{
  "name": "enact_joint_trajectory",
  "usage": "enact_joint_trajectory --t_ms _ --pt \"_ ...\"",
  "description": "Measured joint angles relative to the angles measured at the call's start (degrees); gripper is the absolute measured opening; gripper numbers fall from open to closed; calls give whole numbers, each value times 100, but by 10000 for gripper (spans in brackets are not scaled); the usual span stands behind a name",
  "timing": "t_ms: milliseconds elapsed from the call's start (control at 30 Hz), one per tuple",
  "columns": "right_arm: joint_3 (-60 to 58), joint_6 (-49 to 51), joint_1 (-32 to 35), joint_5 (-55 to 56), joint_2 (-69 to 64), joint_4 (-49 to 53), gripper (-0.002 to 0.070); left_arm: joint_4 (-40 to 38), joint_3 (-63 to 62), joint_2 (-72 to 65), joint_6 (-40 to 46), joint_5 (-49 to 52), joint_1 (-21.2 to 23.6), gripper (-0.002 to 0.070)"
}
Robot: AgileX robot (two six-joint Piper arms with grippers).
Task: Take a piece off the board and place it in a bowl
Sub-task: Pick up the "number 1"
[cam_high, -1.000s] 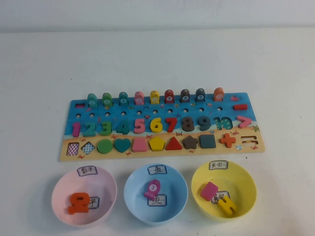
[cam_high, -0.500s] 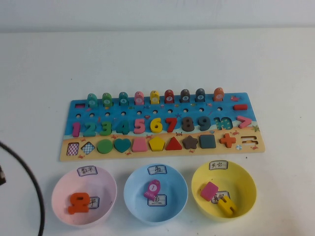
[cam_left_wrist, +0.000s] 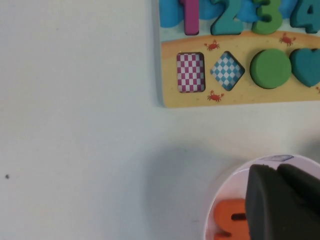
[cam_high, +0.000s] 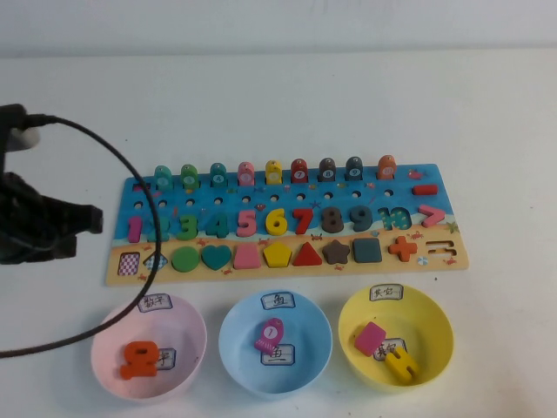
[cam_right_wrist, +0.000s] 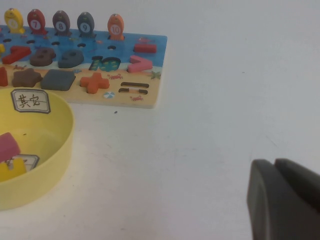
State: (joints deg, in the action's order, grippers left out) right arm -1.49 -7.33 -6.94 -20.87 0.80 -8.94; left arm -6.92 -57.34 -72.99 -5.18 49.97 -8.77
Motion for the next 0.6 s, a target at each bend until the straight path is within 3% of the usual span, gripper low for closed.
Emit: enact_joint_trajectory --t_ms 200,600 --pt "0 0 0 0 0 0 -18 0 -627 -1065 4 102 -306 -4" --pt "0 0 0 0 0 0 -18 153 -2033 -2486 60 905 -353 -4"
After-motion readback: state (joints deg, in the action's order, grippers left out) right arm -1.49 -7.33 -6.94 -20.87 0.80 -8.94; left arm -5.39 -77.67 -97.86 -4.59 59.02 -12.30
